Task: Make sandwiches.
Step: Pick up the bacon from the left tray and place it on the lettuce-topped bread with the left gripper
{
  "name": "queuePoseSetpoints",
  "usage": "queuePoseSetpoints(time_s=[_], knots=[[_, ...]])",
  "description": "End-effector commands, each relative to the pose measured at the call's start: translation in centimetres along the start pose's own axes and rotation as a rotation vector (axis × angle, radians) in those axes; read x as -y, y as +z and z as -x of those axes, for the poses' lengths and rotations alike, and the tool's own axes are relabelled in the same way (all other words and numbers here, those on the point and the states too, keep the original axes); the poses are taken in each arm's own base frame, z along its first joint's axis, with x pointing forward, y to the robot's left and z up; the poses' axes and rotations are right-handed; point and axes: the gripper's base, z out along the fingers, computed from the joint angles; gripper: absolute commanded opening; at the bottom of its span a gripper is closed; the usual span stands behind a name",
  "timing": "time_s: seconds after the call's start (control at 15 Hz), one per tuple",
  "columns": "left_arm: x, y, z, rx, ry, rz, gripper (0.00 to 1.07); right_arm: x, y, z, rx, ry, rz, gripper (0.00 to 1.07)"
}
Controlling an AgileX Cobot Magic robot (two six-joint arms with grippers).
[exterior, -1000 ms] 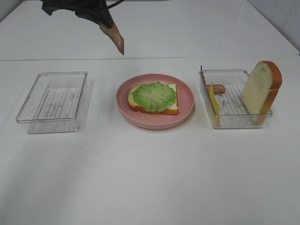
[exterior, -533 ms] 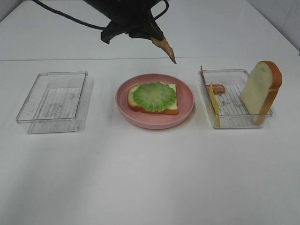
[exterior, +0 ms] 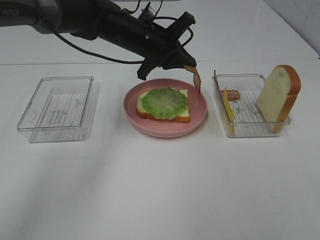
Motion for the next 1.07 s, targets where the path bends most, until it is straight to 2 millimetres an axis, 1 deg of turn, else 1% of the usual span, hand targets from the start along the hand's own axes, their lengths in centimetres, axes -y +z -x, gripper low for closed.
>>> queuePoseSetpoints(time_s=[0.07, 0.2, 0.27, 0.47, 0.53, 0.67, 0.87, 1.07], knots=[[-1.0, 1.2, -0.2, 0.001, -0.022, 0.002, 0.00, 0.0, -0.3, -0.2, 0.039, -0.002, 0.000, 0.99], [-3.1, 1.5, 0.0, -0.023, -0.044, 0.064, 0.00, 0.0, -0.3, -0.2, 0.039, -0.002, 0.000, 0.99], [-3.4, 1.6, -0.1, -0.041, -0.053, 0.086, 0.00, 0.0, -0.3, -0.2, 0.039, -0.002, 0.000, 0.99], [-4.1, 0.7, 0.4, -0.038, -0.022, 0.172, 0.00, 0.0, -0.3, -0.2, 0.039, -0.002, 0.000, 0.99], [-4.7, 0.3, 0.6, -0.043, -0.024, 0.226, 0.00, 0.0, -0.3, -0.2, 0.039, -0.002, 0.000, 0.99], [-5.2, 0.0, 0.6, -0.047, 0.010, 0.306, 0.00, 0.0, -0.3, -0.2, 0.039, -0.002, 0.000, 0.99], [-5.8, -0.2, 0.6, -0.043, 0.023, 0.380, 0.00, 0.0, -0.3, -0.2, 0.039, -0.002, 0.000, 0.99], [-5.9, -0.2, 0.7, -0.027, 0.043, 0.391, 0.00, 0.0, -0.3, -0.2, 0.039, -0.002, 0.000, 0.99]])
